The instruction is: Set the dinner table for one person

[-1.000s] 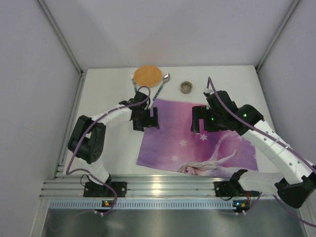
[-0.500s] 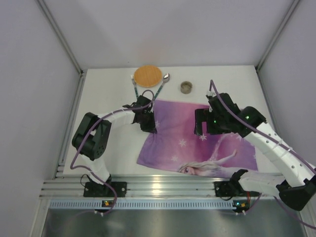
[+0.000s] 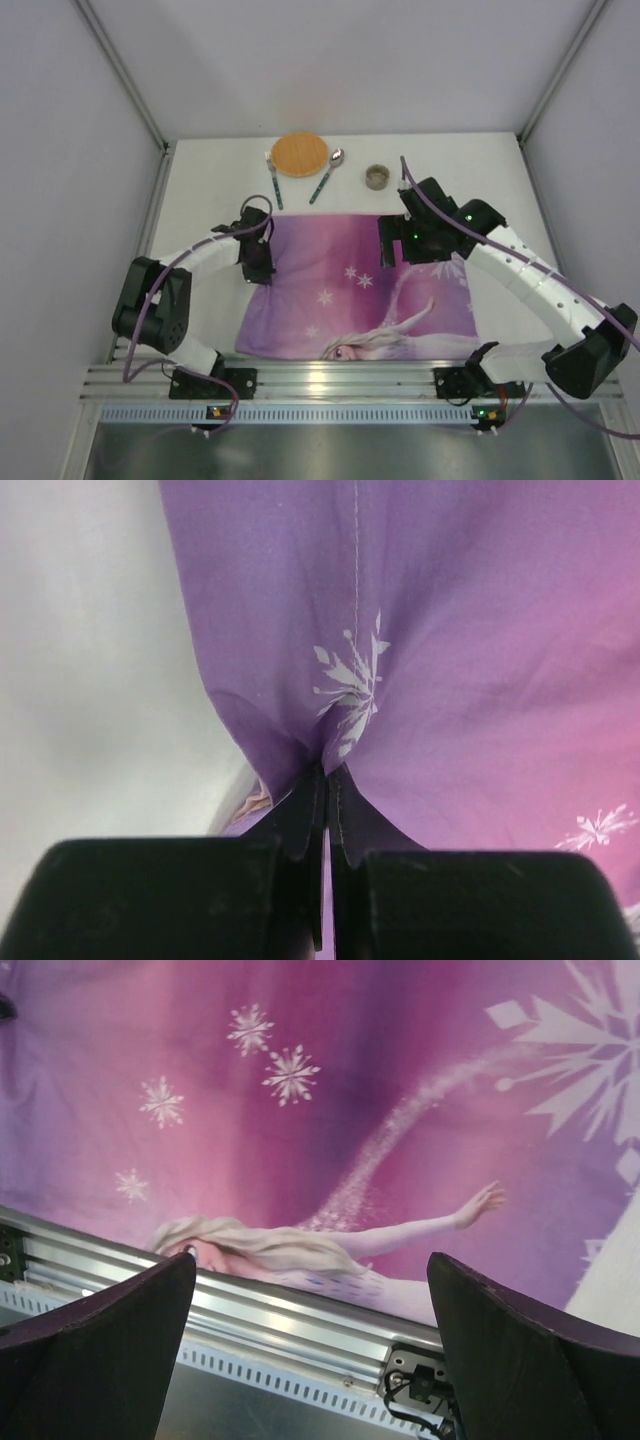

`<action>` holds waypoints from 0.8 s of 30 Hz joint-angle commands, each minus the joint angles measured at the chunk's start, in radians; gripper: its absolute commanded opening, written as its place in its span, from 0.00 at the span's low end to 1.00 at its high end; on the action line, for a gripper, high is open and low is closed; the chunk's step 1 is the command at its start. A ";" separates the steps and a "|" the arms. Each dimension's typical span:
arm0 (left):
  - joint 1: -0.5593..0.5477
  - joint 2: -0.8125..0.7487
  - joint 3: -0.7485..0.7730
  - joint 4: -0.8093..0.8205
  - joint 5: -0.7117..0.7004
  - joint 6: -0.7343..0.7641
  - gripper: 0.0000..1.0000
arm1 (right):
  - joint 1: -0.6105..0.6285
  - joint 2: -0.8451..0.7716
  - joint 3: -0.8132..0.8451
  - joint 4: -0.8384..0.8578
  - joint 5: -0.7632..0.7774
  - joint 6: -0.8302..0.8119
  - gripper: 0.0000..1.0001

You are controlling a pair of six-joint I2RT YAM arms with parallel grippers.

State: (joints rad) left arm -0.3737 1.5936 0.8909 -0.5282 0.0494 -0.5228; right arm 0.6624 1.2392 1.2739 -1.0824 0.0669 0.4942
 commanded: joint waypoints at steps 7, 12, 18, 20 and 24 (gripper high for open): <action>0.094 -0.130 0.016 -0.191 -0.163 0.006 0.00 | -0.144 0.325 0.362 0.079 0.007 -0.108 1.00; 0.099 -0.165 0.077 -0.237 -0.148 -0.006 0.98 | -0.297 0.587 0.632 0.062 -0.018 -0.092 1.00; 0.099 -0.292 0.174 -0.383 -0.141 -0.063 0.98 | -0.391 0.906 0.955 0.065 -0.053 -0.089 1.00; 0.099 -0.328 0.206 -0.415 -0.123 -0.089 0.98 | -0.403 0.980 1.059 0.076 -0.061 -0.072 0.98; 0.098 -0.441 0.218 -0.466 -0.089 -0.140 0.98 | -0.426 1.129 1.116 0.139 -0.058 -0.043 0.93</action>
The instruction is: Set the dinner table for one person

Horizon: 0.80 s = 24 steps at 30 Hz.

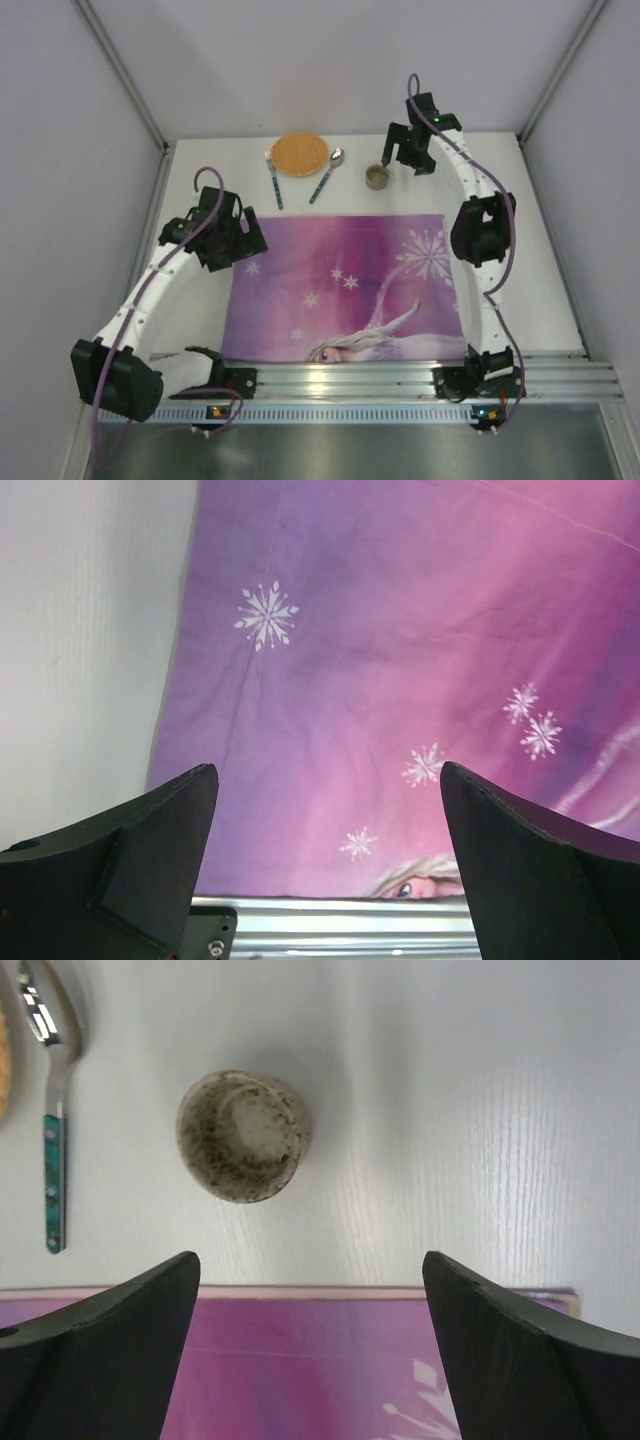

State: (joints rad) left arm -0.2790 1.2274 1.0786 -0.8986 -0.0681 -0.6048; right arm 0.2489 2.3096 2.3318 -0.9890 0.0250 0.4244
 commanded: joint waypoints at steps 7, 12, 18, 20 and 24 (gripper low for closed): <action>0.003 -0.196 0.017 -0.181 0.013 -0.131 0.98 | -0.011 0.184 0.084 0.133 0.015 0.050 0.85; 0.003 -0.250 0.004 -0.253 -0.039 -0.167 0.98 | -0.003 0.243 0.103 0.128 0.087 0.034 0.71; 0.003 -0.238 -0.020 -0.218 -0.027 -0.196 0.98 | -0.003 0.274 0.110 0.121 0.066 0.045 0.12; 0.003 -0.200 0.004 -0.211 -0.033 -0.181 0.98 | -0.003 0.258 0.109 0.119 0.058 0.053 0.00; 0.003 -0.094 0.090 -0.163 -0.050 -0.129 0.98 | -0.010 0.128 0.066 0.105 0.030 0.068 0.00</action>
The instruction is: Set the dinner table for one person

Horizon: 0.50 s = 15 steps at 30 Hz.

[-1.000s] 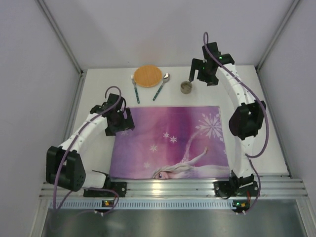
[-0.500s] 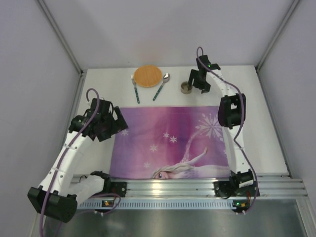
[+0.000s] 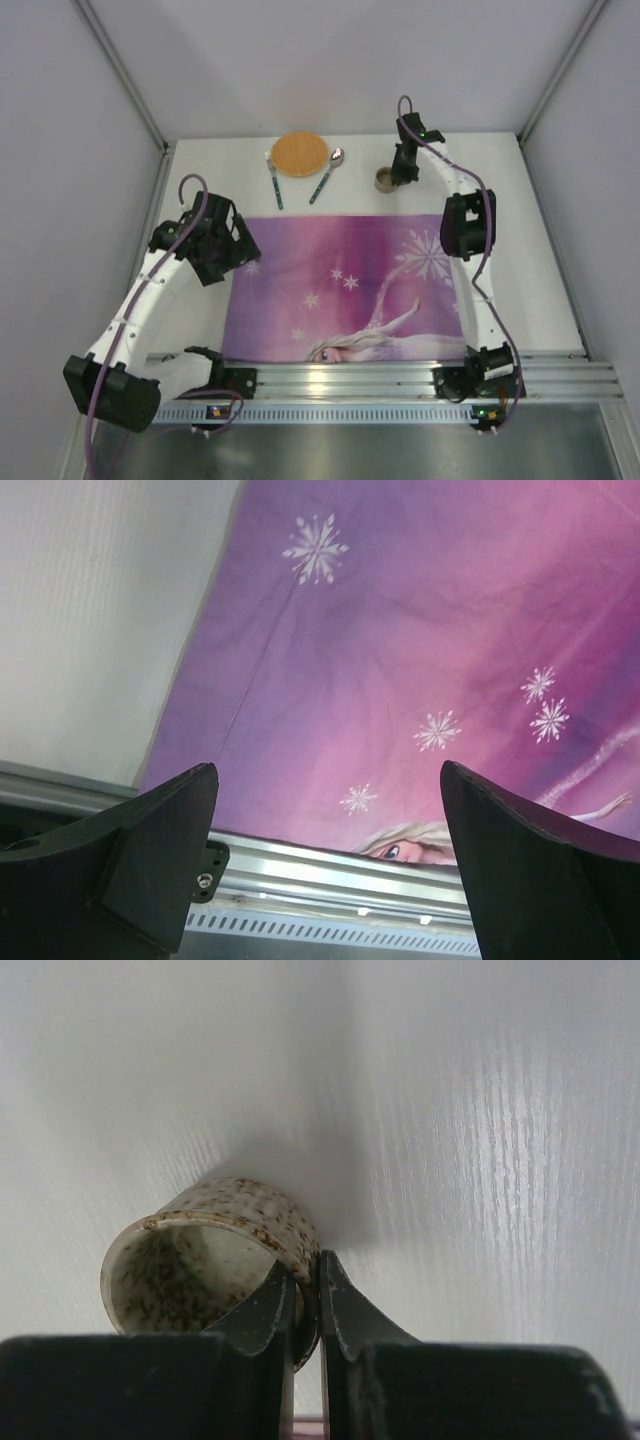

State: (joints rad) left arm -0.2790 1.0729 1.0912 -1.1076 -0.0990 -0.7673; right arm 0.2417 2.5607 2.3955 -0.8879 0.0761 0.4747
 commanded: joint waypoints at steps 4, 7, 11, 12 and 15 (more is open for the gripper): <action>0.000 0.246 0.256 0.161 -0.013 0.120 0.98 | -0.031 -0.308 -0.184 -0.008 -0.032 0.045 0.00; -0.015 0.439 0.416 0.219 -0.021 0.172 0.98 | -0.050 -0.450 -0.313 -0.009 -0.036 0.051 0.00; -0.031 0.758 0.662 0.276 0.001 0.270 0.98 | -0.044 -0.635 -0.651 0.018 -0.004 0.044 0.00; -0.034 0.810 0.714 0.281 -0.002 0.290 0.97 | -0.044 -0.708 -0.714 0.042 0.020 0.047 0.00; -0.034 0.999 0.901 0.293 -0.005 0.347 0.97 | -0.044 -0.828 -0.922 0.070 0.021 0.061 0.00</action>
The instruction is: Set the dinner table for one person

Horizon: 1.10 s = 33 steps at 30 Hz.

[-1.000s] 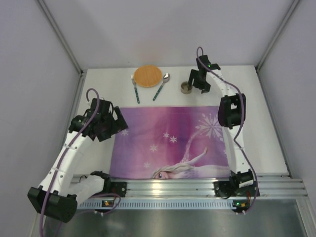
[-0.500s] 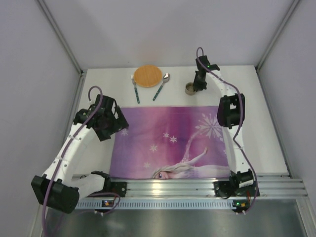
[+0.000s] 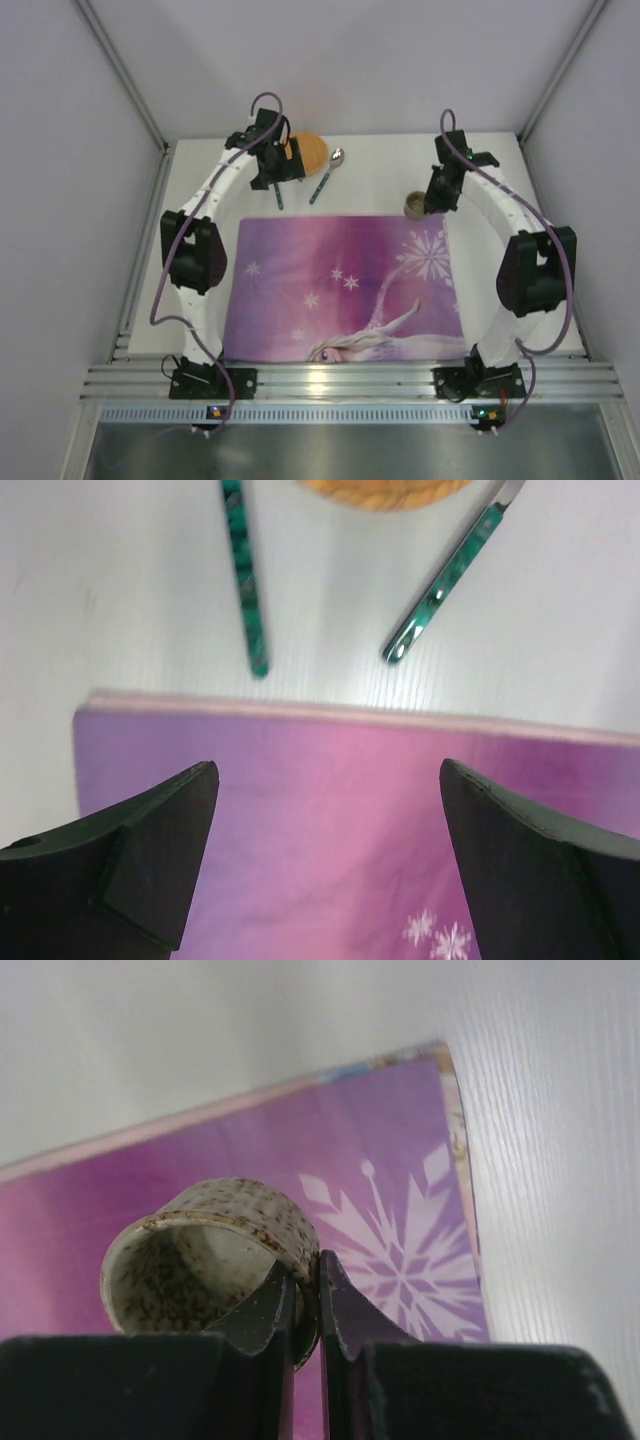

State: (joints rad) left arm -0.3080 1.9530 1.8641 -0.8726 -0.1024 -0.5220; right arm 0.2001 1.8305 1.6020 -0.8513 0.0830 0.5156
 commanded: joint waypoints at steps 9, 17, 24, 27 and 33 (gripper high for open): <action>-0.008 0.466 0.426 0.158 0.096 0.103 0.97 | 0.010 -0.172 -0.338 0.058 0.015 0.060 0.00; -0.008 0.561 0.460 0.254 0.225 0.060 0.96 | 0.018 -0.120 -0.432 0.182 -0.029 0.057 0.30; -0.031 0.641 0.510 0.265 0.228 0.068 0.94 | 0.022 -0.135 -0.442 0.161 -0.025 0.061 0.61; -0.060 0.670 0.514 0.264 0.221 0.085 0.91 | 0.024 -0.166 -0.448 0.144 -0.017 0.061 0.61; -0.114 0.702 0.520 0.187 -0.012 0.117 0.82 | 0.024 -0.217 -0.462 0.112 -0.031 0.069 0.60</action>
State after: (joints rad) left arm -0.3862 2.5980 2.3741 -0.6170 0.0158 -0.4229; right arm 0.2142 1.6894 1.1385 -0.7273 0.0551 0.5709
